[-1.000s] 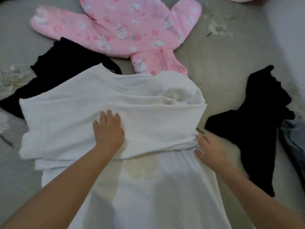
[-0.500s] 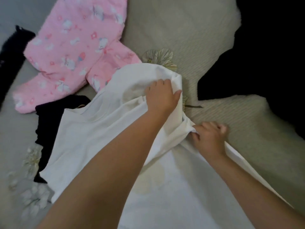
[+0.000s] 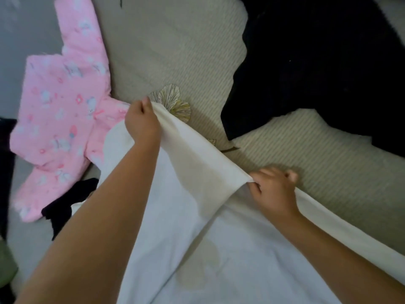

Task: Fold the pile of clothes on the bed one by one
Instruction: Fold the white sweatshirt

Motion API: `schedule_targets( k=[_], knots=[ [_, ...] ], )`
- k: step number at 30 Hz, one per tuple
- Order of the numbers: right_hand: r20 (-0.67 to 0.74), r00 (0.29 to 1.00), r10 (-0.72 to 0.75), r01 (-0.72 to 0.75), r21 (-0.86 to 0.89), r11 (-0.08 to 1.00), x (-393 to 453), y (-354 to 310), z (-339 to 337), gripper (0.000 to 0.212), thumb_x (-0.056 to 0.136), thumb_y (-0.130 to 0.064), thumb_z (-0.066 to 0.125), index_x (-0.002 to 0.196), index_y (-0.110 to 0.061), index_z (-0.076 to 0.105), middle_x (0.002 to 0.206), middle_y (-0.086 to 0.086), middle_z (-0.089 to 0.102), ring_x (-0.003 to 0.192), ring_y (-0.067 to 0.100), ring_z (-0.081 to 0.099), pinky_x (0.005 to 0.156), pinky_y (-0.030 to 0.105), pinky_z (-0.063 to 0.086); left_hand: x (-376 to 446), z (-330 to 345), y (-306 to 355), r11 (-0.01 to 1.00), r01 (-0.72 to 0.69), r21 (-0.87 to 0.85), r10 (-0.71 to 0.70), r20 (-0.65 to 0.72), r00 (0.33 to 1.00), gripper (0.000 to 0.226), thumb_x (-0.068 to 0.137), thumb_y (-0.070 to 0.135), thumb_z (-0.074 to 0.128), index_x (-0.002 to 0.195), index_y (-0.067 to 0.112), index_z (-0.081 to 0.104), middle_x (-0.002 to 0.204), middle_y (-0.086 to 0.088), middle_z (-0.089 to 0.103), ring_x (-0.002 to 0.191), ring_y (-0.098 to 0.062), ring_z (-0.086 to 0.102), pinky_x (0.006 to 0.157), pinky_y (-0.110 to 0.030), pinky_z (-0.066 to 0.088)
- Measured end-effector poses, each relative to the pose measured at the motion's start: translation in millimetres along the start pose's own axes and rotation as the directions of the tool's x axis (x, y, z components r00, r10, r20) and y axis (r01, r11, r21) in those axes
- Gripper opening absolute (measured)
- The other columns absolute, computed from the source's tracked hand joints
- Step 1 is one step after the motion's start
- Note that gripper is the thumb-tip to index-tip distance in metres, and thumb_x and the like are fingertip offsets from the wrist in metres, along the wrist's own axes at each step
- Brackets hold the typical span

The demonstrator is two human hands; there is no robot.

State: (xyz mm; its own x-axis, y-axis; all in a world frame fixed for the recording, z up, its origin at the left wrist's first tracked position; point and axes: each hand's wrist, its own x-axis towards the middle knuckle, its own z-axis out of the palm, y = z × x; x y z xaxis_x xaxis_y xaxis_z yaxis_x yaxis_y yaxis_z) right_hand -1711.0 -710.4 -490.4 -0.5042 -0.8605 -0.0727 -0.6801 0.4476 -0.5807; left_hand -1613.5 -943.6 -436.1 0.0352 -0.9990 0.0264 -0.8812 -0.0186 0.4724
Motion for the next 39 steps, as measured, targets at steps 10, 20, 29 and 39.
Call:
schedule_targets(
  k=[10,20,29,39],
  knots=[
    [0.175,0.981,0.084,-0.072,-0.072,0.995,9.7,-10.7,5.7,0.035,0.062,0.008,0.067,0.097,0.002,0.065,0.082,0.016,0.065,0.081,0.034,0.060,0.092,0.046,0.027,-24.3,-27.0,-29.8,0.990,-0.136,-0.024,0.136,-0.016,0.991,0.032,0.091,0.017,0.046,0.120,0.006,0.055,0.109,-0.010,0.063,0.101,-0.021,0.056,0.090,-0.026,0.039],
    [0.333,0.858,-0.392,0.452,-0.126,0.883,9.8,-50.1,26.4,0.052,0.080,-0.024,0.066,0.129,-0.010,0.052,0.141,0.024,0.038,0.130,0.045,0.035,0.098,0.069,0.019,-136.9,-84.8,-157.5,0.921,0.051,0.387,-0.064,0.022,0.998,0.052,0.091,0.017,0.042,0.134,-0.010,0.033,0.142,-0.031,0.028,0.135,-0.045,0.023,0.110,-0.048,0.015],
    [0.546,0.718,-0.432,0.639,-0.270,0.721,15.0,-14.4,28.6,0.055,0.091,-0.033,0.028,0.135,-0.004,0.041,0.144,0.022,0.033,0.133,0.041,0.029,0.107,0.058,0.013,-262.9,-30.5,-162.0,0.902,0.035,0.431,-0.185,0.311,0.932,0.067,0.092,0.043,0.026,0.118,-0.012,0.054,0.122,-0.035,0.052,0.110,-0.055,0.048,0.083,-0.070,0.035],
    [0.626,0.487,-0.609,0.869,-0.275,0.412,-97.2,45.5,-9.5,0.048,0.087,-0.038,0.031,0.126,-0.013,0.041,0.130,0.020,0.053,0.126,0.036,0.039,0.103,0.053,0.020,-272.3,-12.8,-179.9,0.922,0.061,0.381,-0.120,0.133,0.984,0.067,0.086,0.040,0.034,0.132,-0.007,0.040,0.137,-0.031,0.038,0.128,-0.048,0.034,0.104,-0.057,0.014]
  ],
)
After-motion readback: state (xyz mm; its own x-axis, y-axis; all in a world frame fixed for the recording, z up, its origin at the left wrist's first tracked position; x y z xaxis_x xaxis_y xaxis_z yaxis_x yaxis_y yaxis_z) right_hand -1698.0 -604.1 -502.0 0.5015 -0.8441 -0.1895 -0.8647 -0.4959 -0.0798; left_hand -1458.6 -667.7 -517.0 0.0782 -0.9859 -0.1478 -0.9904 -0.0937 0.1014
